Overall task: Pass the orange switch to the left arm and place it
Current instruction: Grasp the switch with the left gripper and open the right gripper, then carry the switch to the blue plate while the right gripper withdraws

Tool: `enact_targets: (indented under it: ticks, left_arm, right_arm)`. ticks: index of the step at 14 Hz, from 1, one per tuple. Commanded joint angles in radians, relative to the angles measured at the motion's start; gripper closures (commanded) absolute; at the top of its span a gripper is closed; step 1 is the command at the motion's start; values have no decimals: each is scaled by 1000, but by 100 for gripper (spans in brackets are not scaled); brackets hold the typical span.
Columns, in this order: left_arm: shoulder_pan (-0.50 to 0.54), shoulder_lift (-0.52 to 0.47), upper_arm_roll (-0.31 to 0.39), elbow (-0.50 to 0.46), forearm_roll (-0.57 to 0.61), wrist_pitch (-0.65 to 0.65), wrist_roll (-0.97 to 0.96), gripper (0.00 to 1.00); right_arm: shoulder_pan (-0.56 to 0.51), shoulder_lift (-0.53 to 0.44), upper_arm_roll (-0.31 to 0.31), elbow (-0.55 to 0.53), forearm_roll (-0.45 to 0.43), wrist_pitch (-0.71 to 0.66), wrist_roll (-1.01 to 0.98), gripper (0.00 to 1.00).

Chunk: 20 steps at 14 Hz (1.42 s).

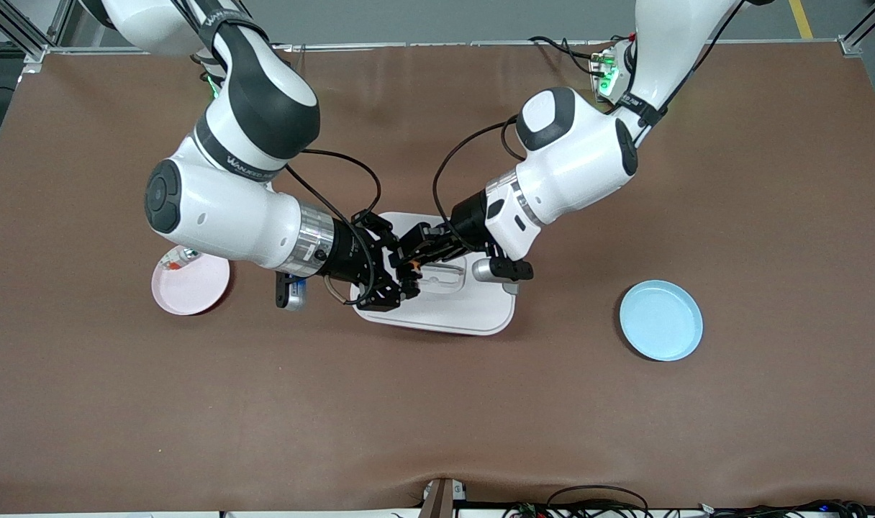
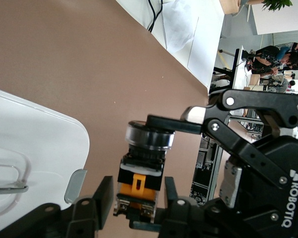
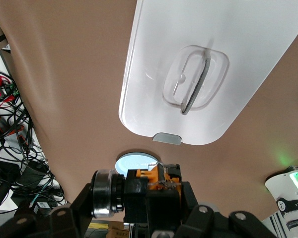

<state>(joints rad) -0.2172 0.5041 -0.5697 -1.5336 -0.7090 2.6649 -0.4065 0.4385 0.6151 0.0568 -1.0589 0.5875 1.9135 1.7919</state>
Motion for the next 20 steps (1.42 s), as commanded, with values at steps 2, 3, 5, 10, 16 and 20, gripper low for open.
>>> enact_targets:
  ticks: [2,3,5,10,16,20]
  left_arm:
    - [-5,16,-6,23,-10,13,25,87]
    - [-5,14,-6,23,-10,13,25,98]
    - [-5,13,-4,23,-4,13,25,100]
    - [10,11,1,23,23,13,78,100]
    - [28,7,5,21,101,10,87,100]
    - [81,2,16,12,257,3,90,100]
  right_arm:
    - [12,28,-11,48,14,-1,21,100]
    - [12,28,-11,48,14,-1,21,100]
    - [12,29,-11,48,15,-1,21,100]
    - [12,28,-12,48,14,-1,18,0]
    - [-23,26,-18,48,8,-37,-73,0]
    - [-78,20,-18,48,-53,-177,-269,0]
